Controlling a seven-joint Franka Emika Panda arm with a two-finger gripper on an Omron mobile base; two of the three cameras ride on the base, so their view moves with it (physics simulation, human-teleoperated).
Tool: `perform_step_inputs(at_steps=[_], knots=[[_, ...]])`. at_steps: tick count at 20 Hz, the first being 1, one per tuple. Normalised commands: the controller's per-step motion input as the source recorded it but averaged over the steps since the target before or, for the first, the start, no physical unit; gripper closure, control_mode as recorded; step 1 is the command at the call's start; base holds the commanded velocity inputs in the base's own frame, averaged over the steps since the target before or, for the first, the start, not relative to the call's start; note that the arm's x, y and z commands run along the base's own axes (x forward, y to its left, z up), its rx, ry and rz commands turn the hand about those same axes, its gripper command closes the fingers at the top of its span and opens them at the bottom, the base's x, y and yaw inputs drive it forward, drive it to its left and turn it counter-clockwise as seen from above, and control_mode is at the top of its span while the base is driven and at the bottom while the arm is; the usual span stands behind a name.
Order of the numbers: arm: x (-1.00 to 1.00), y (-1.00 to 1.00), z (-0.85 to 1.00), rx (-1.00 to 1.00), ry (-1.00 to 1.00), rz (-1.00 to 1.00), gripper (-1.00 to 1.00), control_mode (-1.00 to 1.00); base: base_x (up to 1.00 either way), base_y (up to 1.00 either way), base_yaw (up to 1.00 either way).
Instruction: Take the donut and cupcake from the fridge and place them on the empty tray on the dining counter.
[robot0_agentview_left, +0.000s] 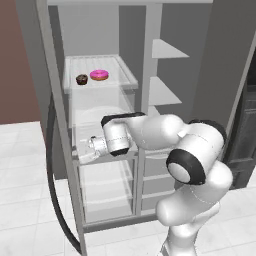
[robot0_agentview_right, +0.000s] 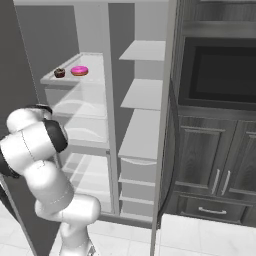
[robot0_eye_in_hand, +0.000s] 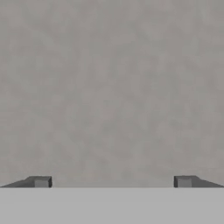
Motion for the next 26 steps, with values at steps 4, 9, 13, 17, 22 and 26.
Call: perform_step_inputs(at_steps=[4,9,13,17,22,26], knots=[[-0.66,0.30,0.14,0.01,-0.16,0.12,-1.00,-1.00,0.00,0.00,0.00],[-0.68,-0.56,0.71,-0.20,-0.58,-0.03,-1.00,-1.00,0.00,0.00,0.00],[-0.67,-0.56,0.73,-0.29,-0.74,-0.10,-1.00,-1.00,0.00,0.00,0.00],[-0.54,-0.56,1.00,-0.18,-0.52,-0.09,-1.00,-1.00,0.00,0.00,0.00],[-0.69,-0.69,0.96,-0.02,-0.13,-0.12,-1.00,-1.00,0.00,0.00,0.00],[-0.72,-0.86,0.57,0.00,0.04,-0.27,-1.00,-1.00,0.00,0.00,0.00]])
